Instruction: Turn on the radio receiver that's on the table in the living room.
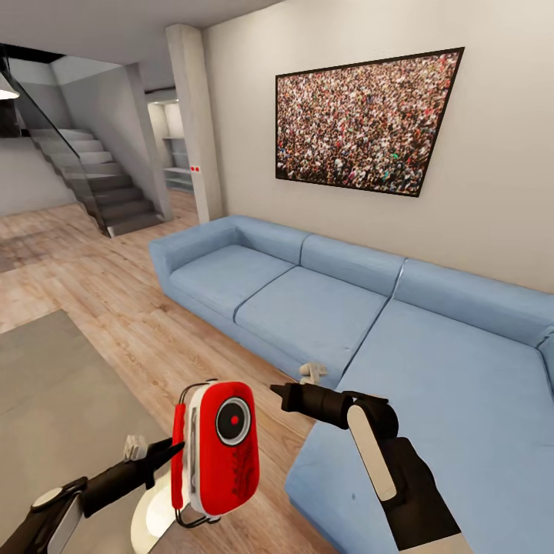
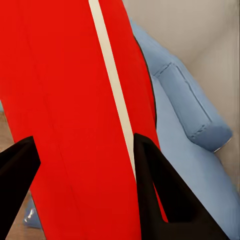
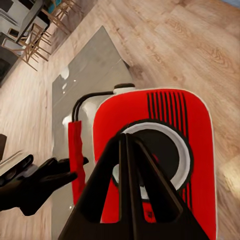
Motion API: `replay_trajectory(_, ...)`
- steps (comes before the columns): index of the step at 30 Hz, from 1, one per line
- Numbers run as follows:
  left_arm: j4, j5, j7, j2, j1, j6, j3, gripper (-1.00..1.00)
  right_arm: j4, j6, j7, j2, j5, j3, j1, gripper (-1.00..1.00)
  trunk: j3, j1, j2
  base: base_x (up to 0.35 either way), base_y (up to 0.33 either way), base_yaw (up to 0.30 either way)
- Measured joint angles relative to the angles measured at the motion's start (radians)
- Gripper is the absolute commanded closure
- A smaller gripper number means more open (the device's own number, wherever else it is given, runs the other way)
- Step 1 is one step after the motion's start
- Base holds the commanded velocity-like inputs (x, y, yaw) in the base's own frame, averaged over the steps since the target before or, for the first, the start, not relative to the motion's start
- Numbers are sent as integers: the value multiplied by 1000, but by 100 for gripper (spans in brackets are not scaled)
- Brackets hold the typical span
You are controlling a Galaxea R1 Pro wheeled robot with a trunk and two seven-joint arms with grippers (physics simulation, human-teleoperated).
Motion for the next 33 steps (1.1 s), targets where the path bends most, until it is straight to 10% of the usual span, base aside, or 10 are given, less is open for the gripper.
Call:
replay_trajectory(6, 0, 4, -143, 28, 0, 3, 9, 100, 1, 0, 0, 0, -1, 0, 0, 100, 0, 0, 0, 0, 0, 0)
replay_trajectory(15, 0, 6, -168, 34, 0, 69, 129, 100, 69, -1, -1, 0, 0, 36, 0, 100, 0, 0, 0, 0, 0, 0)
replay_trajectory(33, -4, 5, -166, 8, 0, 80, 91, 100, 158, -7, 2, 0, 1, 45, 0, 100, 0, 0, 0, 0, 0, 0)
